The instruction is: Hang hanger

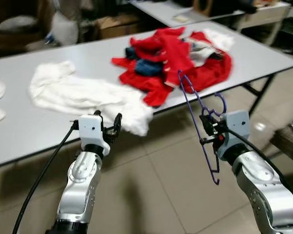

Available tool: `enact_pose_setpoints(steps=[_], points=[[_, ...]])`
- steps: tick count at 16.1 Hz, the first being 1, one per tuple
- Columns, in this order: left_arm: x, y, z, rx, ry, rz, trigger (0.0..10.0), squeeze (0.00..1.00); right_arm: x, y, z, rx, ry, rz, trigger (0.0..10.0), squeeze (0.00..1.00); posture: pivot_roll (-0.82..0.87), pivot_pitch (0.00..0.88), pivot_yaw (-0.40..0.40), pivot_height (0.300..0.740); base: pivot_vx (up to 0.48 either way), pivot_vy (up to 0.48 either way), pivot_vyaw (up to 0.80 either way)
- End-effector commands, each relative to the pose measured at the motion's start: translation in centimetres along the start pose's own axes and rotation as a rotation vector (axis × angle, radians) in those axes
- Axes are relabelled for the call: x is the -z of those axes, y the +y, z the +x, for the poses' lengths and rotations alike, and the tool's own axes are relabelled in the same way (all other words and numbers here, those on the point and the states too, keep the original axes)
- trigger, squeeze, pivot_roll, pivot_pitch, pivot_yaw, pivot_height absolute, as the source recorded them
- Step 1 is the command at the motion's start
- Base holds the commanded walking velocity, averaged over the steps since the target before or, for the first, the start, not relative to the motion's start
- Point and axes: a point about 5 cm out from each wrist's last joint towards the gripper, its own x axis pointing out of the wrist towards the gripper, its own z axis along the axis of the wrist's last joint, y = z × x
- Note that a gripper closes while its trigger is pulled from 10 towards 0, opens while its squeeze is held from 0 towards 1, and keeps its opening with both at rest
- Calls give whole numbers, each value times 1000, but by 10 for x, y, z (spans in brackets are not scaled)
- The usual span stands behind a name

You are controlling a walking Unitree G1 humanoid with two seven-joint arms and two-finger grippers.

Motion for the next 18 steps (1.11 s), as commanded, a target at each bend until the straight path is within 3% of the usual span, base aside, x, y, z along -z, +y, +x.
enact_pose_setpoints(steps=[1, 4, 6, 11, 14, 18], points=[[-1, -6, 1, 11, 19, 12, 10000, 0, 0, 0, 0, 2, -6, -30, 10000, 0, -158, 0, 49, 740, 420, 0, 756], [-1, -8, 3, 20, 30, 9, 10000, 0, 1, -4, -2, 28, -4, -32, 10000, 0, -167, 0, 60, 740, 420, 0, 754], [-1, -10, 4, 26, 35, 7, 10000, 0, 0, -9, -3, 70, -16, 17, 10000, 0, -169, 0, 61, 740, 412, 0, 0], [0, -15, 8, 55, 60, 12, 10000, 0, -1, -8, -3, 70, -28, 9, 10000, 0, -172, 0, 61, 740, 236, 0, 0], [8, -25, 10, 191, 92, 64, 10000, 0, -2, -8, -3, 72, -31, 10, 10000, 0, -174, 0, 57, 740, 0, 0, 0], [22, -38, 25, 417, 188, 181, 10000, 0, -2, -7, -6, 72, -26, 8, 10000, 0, -181, 0, 56, 740, 0, 0, 0]])
